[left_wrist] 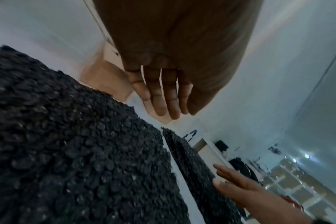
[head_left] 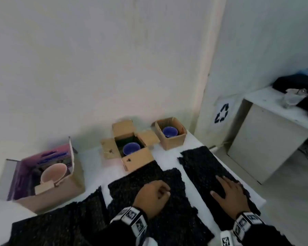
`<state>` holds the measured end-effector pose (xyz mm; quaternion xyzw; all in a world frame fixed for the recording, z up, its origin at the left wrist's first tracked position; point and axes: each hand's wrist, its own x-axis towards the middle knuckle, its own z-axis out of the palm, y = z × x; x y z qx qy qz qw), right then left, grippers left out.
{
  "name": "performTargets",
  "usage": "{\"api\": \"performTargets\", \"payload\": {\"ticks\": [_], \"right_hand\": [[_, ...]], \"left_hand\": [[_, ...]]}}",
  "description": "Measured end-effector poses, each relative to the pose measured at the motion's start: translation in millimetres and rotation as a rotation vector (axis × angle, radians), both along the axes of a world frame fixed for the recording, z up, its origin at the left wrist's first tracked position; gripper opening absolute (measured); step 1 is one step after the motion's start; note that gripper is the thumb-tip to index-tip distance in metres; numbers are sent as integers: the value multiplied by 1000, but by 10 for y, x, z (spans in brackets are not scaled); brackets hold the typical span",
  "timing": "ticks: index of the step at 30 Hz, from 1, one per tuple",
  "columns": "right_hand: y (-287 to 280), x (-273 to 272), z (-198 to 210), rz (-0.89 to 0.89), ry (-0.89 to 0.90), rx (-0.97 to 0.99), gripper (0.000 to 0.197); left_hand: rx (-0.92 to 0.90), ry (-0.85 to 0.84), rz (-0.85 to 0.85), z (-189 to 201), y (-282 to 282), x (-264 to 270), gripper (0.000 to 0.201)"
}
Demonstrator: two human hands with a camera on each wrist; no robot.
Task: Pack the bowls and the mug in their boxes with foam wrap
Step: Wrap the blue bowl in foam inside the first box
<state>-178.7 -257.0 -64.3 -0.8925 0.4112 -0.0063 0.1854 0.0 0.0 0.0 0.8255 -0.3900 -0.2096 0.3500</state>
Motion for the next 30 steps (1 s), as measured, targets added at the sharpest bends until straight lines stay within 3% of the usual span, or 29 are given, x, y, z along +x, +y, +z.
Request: {"api": "performTargets", "payload": {"ticks": [3, 5, 8, 11, 14, 18, 21, 23, 25, 28, 30], "right_hand": [[-41, 32, 0, 70, 215, -75, 59], [-95, 35, -5, 51, 192, -82, 43], [-228, 51, -27, 30, 55, -53, 16], [-455, 143, 40, 29, -143, -3, 21], [-712, 259, 245, 0, -421, 176, 29], [-1089, 432, 484, -76, -612, 324, 6], [-1315, 502, 499, -77, -649, 435, 13], [-1405, 526, 486, -55, -655, 478, 15], [-1451, 529, 458, -30, -643, 521, 15], [-1500, 488, 396, -25, -604, 584, 8], [-1547, 467, 371, -8, -586, 645, 19]], "left_hand": [[135, 1, -119, -53, -202, -103, 13], [170, 46, -144, -64, -298, -135, 17], [203, 38, -155, -60, -469, -106, 19], [194, -2, -136, -29, -728, -81, 20], [179, -39, -129, -51, -1058, -138, 22], [154, -83, -130, -176, -1532, -300, 24], [198, -118, -163, -381, -1805, -411, 48], [323, -158, -187, -522, -1932, -451, 72], [439, -240, -187, -638, -2008, -472, 81], [408, -293, -102, -760, -2039, -450, 55], [332, -314, -46, -787, -2026, -408, 37]]}}
